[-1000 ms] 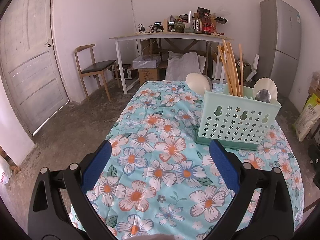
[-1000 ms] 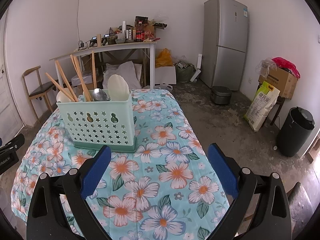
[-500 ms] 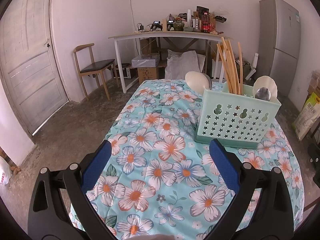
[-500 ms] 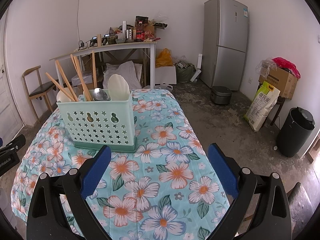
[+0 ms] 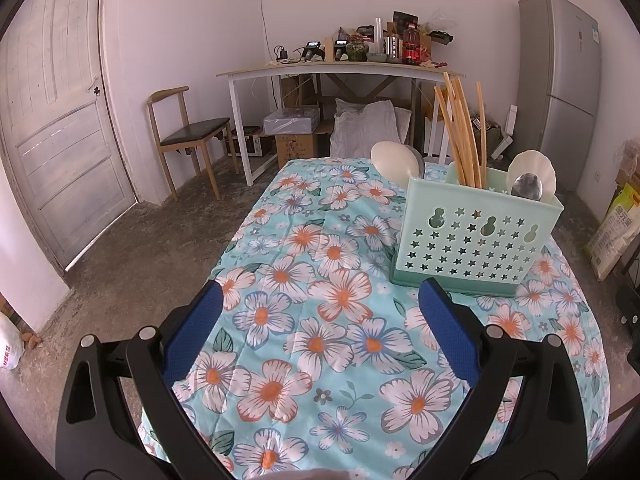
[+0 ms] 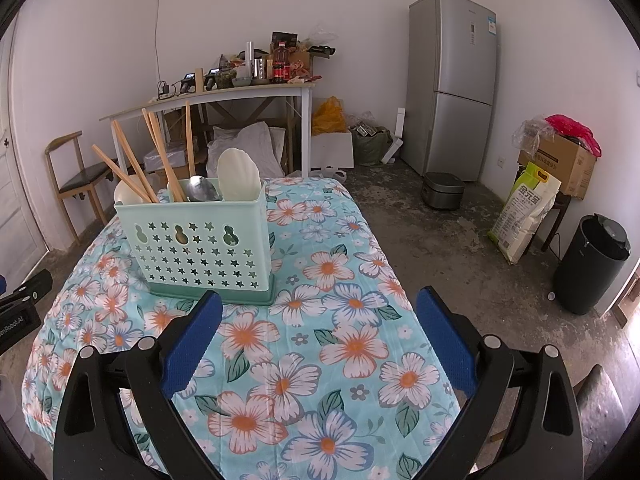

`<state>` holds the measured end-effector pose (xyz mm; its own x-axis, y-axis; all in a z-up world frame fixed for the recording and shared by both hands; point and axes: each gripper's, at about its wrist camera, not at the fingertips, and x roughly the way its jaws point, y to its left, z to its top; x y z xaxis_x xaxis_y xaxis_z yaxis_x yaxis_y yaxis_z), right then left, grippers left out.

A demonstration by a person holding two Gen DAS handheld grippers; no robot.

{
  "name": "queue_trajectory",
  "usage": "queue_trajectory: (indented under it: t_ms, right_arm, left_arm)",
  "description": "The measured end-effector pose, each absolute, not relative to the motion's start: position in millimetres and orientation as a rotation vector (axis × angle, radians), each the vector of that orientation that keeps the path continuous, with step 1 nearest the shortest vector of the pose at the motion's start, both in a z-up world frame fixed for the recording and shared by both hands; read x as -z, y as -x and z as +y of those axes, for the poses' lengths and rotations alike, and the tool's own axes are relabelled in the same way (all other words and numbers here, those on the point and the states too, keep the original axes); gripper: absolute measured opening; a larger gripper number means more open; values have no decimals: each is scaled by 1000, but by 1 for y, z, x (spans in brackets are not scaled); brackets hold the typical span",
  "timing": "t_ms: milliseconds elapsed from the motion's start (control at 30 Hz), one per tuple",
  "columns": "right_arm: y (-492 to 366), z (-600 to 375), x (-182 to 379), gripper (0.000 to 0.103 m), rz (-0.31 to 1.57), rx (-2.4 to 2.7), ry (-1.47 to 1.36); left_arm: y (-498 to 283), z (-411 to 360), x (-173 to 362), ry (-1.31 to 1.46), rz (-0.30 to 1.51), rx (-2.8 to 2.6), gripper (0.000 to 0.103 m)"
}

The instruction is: Organize utensils

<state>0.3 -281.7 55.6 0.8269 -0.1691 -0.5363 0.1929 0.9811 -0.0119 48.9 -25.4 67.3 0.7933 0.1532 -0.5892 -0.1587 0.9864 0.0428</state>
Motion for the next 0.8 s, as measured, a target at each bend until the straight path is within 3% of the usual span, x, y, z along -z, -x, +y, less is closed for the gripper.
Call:
queue_trajectory:
  t_ms: [800]
  right_arm:
    - [0,-281,-56,95,565,191,-46]
  left_arm:
    - [-48,-23,-63,15,644,-157,95]
